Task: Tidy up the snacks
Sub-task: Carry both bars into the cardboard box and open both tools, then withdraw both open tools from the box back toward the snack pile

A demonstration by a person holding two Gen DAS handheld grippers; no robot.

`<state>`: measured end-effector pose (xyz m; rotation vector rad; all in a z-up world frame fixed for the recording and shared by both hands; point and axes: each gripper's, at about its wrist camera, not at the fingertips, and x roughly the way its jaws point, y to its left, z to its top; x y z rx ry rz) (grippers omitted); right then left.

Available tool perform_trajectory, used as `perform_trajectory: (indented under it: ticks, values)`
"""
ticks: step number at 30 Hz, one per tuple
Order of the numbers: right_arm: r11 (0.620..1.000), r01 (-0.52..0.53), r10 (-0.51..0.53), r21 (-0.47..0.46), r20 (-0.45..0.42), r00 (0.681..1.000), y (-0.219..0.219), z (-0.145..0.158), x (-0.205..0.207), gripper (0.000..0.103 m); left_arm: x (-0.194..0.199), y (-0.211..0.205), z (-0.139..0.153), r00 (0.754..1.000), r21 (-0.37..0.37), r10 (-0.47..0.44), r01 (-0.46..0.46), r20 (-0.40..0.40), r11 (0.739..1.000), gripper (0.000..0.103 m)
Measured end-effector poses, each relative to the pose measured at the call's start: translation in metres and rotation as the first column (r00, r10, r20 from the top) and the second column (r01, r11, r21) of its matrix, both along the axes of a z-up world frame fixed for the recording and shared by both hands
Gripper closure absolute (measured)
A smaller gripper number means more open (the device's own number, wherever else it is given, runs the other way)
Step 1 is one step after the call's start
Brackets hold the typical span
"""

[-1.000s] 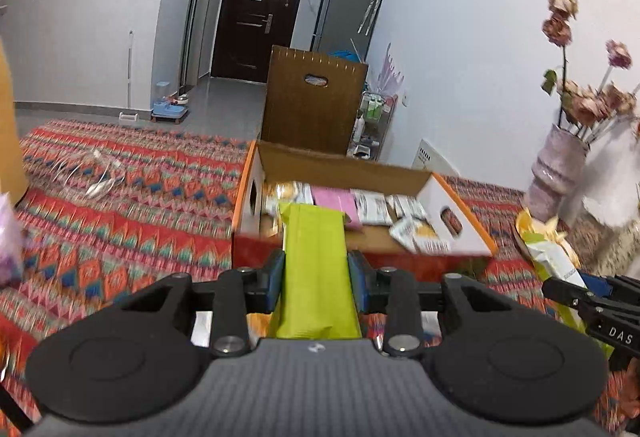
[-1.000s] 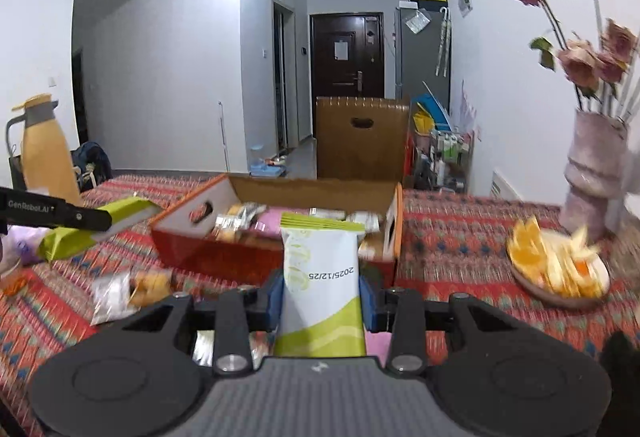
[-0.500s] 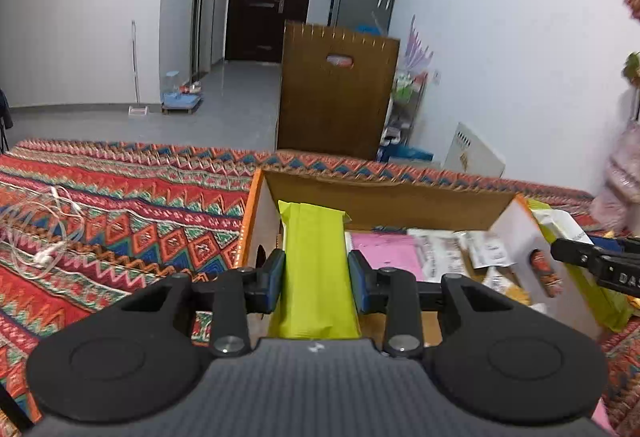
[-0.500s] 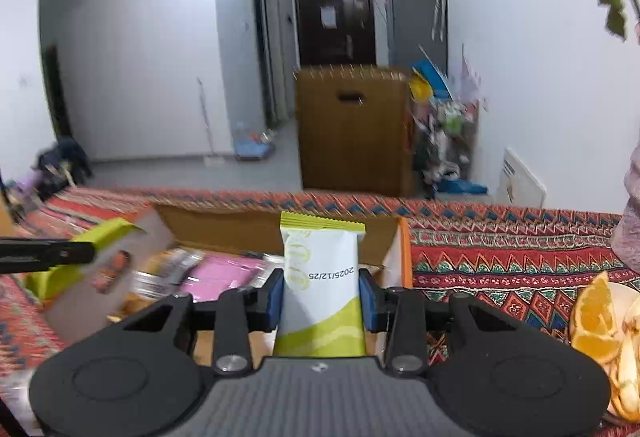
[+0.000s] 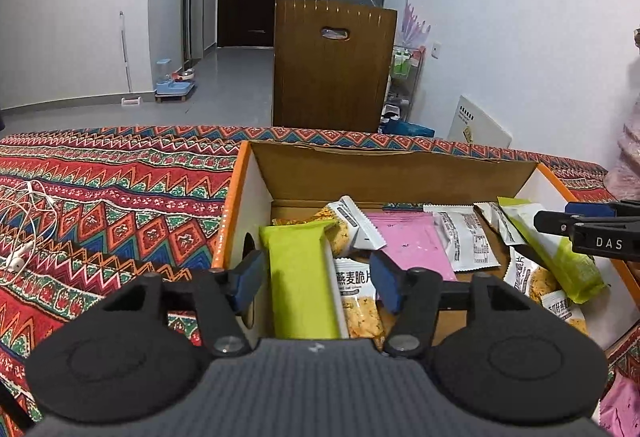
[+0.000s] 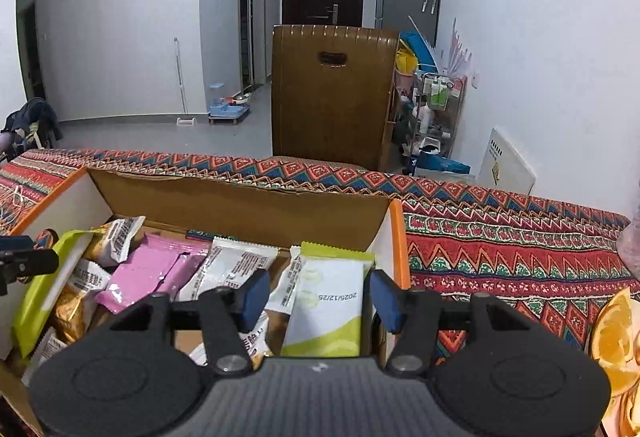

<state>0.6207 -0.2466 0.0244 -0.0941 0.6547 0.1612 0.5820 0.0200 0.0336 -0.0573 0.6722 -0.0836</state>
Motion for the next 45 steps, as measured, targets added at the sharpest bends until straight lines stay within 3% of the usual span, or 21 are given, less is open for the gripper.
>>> perform_trajectory:
  ticks: [4, 6, 11, 17, 25, 31, 37, 41, 45]
  values:
    - [1.0, 0.001, -0.001, -0.011, 0.012, 1.0, 0.001, 0.003, -0.004, 0.045, -0.006, 0.0, 0.007, 1.0, -0.004, 0.003, -0.003, 0.005, 1.0, 0.032]
    - [1.0, 0.0, 0.0, 0.002, 0.022, 1.0, -0.002, 0.007, -0.007, 0.037, -0.011, 0.002, 0.013, 1.0, 0.001, 0.004, -0.004, 0.019, 1.0, 0.03]
    - [1.0, -0.012, 0.012, 0.014, 0.05, 0.999, -0.007, 0.025, -0.029, 0.031, -0.036, 0.002, 0.031, 0.999, 0.013, -0.029, 0.028, 0.046, 1.0, 0.019]
    - [0.999, -0.044, 0.042, 0.023, 0.092, 0.995, -0.01, 0.052, -0.079, 0.023, -0.088, 0.003, 0.054, 0.995, 0.022, -0.056, 0.054, 0.087, 0.998, 0.006]
    - [0.996, -0.093, 0.09, 0.015, 0.133, 0.987, -0.006, 0.074, -0.168, 0.019, -0.178, 0.008, 0.078, 0.987, 0.028, -0.078, 0.075, 0.143, 0.997, 0.001]
    - [0.993, -0.111, 0.102, 0.042, 0.176, 0.979, -0.012, 0.079, -0.254, 0.016, -0.256, 0.012, 0.075, 0.985, 0.006, -0.065, 0.065, 0.16, 0.998, 0.0]
    - [0.987, -0.147, 0.132, 0.068, 0.186, 0.974, -0.015, 0.065, -0.335, 0.014, -0.328, 0.021, 0.063, 0.985, -0.034, -0.054, 0.06, 0.164, 0.998, 0.0]
    - [0.987, -0.144, 0.131, 0.071, 0.167, 0.977, -0.014, 0.045, -0.382, 0.013, -0.364, 0.026, 0.041, 0.995, -0.089, -0.003, 0.012, 0.101, 0.996, 0.0]
    - [0.988, -0.112, 0.098, 0.104, 0.135, 0.986, -0.012, 0.023, -0.419, 0.013, -0.391, 0.032, 0.019, 0.999, -0.08, 0.032, -0.029, 0.042, 0.996, 0.0]
